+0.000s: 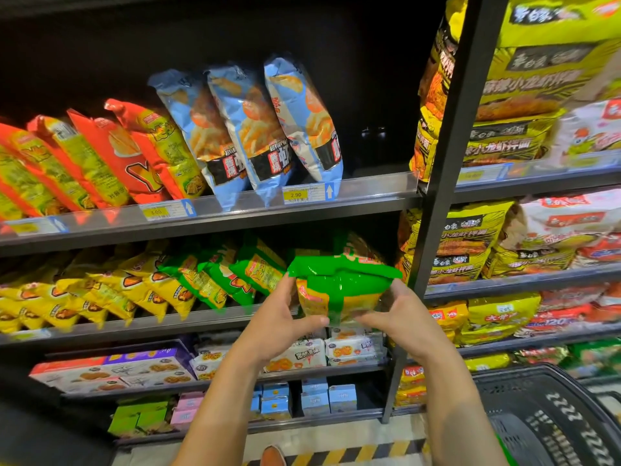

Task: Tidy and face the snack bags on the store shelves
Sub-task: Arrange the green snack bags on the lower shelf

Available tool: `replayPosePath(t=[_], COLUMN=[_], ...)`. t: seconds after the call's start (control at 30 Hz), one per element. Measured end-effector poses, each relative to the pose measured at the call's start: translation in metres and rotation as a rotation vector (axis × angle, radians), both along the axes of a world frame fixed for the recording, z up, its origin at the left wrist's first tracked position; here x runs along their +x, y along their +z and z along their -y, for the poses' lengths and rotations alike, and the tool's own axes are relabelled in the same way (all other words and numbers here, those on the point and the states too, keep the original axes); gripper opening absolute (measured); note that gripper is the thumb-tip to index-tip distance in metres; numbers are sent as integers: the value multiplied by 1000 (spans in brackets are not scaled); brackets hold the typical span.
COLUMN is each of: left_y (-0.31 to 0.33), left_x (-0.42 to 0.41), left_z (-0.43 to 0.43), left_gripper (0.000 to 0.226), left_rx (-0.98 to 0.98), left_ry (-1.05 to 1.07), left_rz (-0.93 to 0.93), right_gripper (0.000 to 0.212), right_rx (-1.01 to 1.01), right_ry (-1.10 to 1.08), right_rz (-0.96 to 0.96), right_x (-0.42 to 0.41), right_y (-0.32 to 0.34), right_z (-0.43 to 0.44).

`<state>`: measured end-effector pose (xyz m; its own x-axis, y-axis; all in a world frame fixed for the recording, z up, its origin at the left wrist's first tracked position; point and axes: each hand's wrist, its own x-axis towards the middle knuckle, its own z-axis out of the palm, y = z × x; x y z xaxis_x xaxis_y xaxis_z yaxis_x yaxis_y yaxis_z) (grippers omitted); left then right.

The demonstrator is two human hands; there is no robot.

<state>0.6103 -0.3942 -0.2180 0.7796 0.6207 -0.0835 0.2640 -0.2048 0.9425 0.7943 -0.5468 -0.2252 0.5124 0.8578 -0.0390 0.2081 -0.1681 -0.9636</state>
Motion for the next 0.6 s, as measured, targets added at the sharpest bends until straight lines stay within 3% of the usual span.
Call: replayPosePath(t=[0.13, 0.33, 0.6], left_y=[1, 10, 25], left_x=[4, 6, 20], left_z=[2, 5, 13], left_gripper=[64, 63, 61], left_rx=[61, 85, -144], left_ry=[-6, -13, 103], left_rz=[11, 55, 64], right_gripper=[57, 47, 44], right_rx=[21, 36, 133], right_ry=[18, -13, 15], right_rz=[50, 37, -392], right_x=[3, 7, 0], right_y=[-2, 5, 12], right_z=[4, 12, 10])
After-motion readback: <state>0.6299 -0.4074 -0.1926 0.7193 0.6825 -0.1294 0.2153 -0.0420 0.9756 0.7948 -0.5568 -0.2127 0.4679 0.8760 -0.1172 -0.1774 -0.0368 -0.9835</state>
